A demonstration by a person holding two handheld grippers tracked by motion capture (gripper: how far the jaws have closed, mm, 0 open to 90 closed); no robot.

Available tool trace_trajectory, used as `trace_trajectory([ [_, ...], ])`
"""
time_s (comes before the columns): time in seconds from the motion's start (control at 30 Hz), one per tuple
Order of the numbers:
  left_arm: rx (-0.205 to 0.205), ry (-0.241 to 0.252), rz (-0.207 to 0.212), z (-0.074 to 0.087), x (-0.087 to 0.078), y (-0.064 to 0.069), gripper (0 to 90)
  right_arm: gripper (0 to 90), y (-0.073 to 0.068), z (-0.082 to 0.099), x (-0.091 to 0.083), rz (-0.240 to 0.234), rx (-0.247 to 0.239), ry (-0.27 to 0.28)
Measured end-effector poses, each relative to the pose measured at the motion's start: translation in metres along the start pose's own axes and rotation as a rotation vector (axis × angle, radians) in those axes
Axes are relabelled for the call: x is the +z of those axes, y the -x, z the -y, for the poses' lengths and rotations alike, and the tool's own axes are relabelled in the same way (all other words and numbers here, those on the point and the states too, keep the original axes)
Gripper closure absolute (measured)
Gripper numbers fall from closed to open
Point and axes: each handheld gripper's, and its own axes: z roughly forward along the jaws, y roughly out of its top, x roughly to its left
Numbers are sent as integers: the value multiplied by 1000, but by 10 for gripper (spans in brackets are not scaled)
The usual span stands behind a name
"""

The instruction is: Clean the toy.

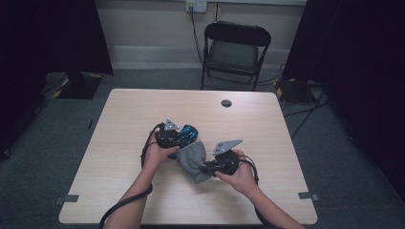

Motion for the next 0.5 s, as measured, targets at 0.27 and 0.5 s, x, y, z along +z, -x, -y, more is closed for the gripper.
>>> trace_trajectory([
  [0.27, 9, -1, 0, 1, -1, 0, 427, 777, 31, 3, -20, 90, 59, 13],
  [0.5, 1, 5, 4, 2, -1, 0, 427, 778, 58, 4, -28, 196, 138, 43],
])
